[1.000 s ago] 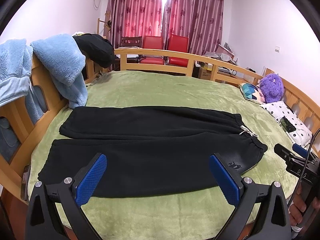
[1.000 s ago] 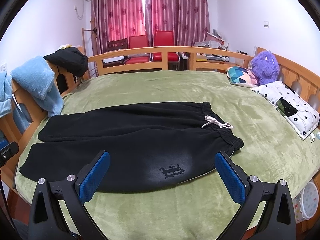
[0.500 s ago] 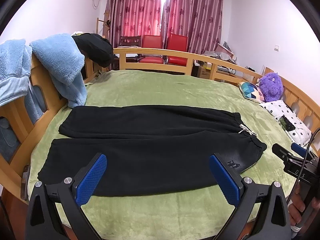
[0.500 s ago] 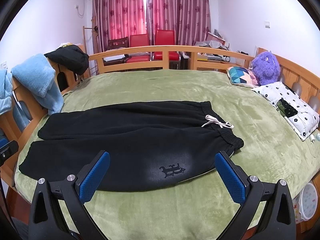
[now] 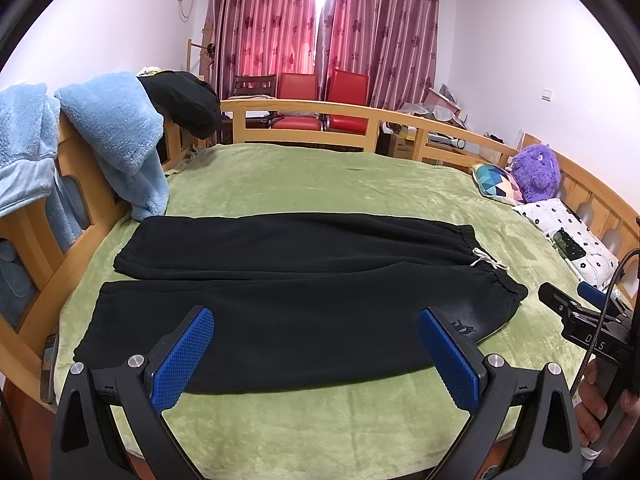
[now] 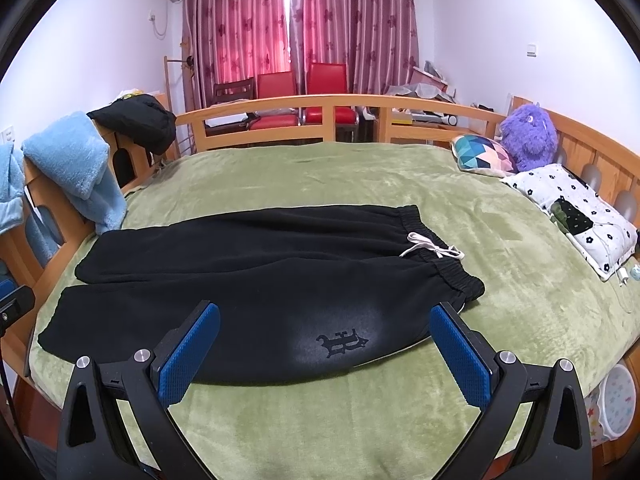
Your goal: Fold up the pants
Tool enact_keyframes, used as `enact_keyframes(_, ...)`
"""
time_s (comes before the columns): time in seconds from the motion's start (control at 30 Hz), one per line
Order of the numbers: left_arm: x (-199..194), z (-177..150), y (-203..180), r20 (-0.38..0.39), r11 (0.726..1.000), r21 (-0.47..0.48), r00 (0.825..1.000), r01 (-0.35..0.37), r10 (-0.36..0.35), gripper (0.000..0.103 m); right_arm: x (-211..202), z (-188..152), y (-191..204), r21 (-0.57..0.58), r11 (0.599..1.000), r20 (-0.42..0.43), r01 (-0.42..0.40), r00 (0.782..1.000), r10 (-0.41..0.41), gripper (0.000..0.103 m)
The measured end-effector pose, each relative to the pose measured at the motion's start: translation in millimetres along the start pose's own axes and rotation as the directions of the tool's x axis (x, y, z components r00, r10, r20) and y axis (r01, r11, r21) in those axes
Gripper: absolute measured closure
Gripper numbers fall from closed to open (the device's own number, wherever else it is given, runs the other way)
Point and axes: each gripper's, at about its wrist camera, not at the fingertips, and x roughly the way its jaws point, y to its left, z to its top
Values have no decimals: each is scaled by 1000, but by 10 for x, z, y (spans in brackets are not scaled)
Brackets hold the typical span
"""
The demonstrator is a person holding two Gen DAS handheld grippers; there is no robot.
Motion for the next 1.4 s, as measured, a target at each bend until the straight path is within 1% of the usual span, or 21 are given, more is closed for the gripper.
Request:
enact_keyframes(0.67,0,-8,-10,0,1000,0,1000,-2,2,0,-25,7,2,-1,1000,7,12,1000,-12,0)
enact_keyframes(0.8,-4,0,-12,-2,1000,-15,1000,11,-11,0,-51,-15,6,-9,1000,30,16,999,-16,0)
enact_keyframes(0.9,28,2,-25,-9,999,-33,1000,-6,6,0,-43,-49,-11,-8,1000,45,25,999,-24,0)
enact_keyframes(1.03,132,12,-19,-24,998,-49,999,-28,27,0,18,-71,-56,-1,1000,32,14,999,-14,0)
enact_keyframes(1.1,200,17,3,-31,998,-56,999,-26,24,0,86,-91,-104,2,1000,27,11,1000,-11,0)
enact_keyframes(1.17,291,11,32,-39,998,-62,999,-25,22,0,184,-157,-169,3,1000,21,-16,1000,16,0)
enact_keyframes(1.23,392,-31,79,-55,997,-77,998,-17,13,0,358,-314,-272,0,999,2,-38,999,38,0)
enact_keyframes(1.3,559,-84,170,-83,993,-120,997,-6,-4,1,532,-488,-384,11,999,-12,-53,999,53,1)
enact_keyframes(1.33,655,-108,225,-100,989,-150,995,-4,-11,1,652,-583,-455,24,998,-27,-51,998,51,3)
enact_keyframes(1.37,707,-137,249,-110,986,-166,994,-5,-13,1,783,-625,-507,34,999,-64,-33,997,35,4)
enact_keyframes(1.4,798,-164,306,-125,981,-194,992,-7,-17,5,924,-620,-548,37,999,-111,-16,994,20,8)
